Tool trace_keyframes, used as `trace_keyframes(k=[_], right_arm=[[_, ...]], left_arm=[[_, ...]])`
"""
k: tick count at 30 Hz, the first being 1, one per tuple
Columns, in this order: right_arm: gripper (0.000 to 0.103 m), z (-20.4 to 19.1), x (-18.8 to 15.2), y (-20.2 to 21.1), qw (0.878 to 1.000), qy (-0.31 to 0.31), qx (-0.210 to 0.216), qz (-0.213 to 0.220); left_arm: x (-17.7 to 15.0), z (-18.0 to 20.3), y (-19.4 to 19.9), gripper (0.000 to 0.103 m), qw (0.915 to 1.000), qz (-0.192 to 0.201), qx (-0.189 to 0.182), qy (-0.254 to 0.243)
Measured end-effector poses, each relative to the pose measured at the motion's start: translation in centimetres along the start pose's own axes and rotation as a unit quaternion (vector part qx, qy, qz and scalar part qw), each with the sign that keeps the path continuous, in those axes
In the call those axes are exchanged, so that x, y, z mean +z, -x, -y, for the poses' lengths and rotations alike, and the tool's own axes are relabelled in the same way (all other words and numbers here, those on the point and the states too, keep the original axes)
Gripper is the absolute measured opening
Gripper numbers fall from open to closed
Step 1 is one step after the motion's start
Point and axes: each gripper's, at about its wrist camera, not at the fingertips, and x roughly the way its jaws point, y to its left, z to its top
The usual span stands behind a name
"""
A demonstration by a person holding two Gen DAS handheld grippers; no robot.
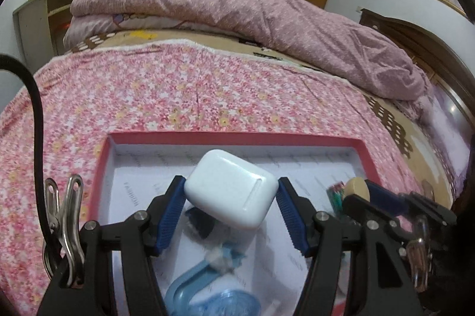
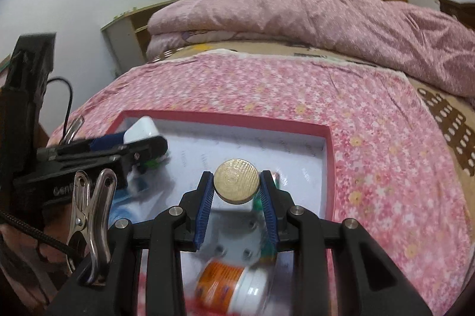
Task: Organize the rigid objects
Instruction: 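Carry the earbuds case and wooden disc over the tray and lower them, then open both grippers to release case and disc into the tray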
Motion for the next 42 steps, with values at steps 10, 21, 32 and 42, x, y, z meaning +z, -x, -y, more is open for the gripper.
trace_keyframes(k=[10,21,32,42], right_arm=[[0.033,1.3,0.6,-3.2,1.000,-0.012,-0.015,0.000],[0.033,1.1,0.5,-3.8,0.999,-0.003,-0.038,-0.009],[0.040,1.5,0.4,-3.7,1.000,-0.015,-0.026,-0.003],[0.053,1.3,0.7,-0.5,0.999,-0.024,-0.004,0.026]], left_arm=[[0.9,-1.5,-2.5,0.065,0.9991,-0.020,0.005,0.037],[0.6,-0.5,-2.7,0.071,0.9993,-0.026,0.024,0.010],[0.4,-0.4,-2.5,0.074,0.9994,-0.025,0.022,0.010],[0.4,-0.6,0.7,0.074,0.9997,0.003,0.021,0.014]])
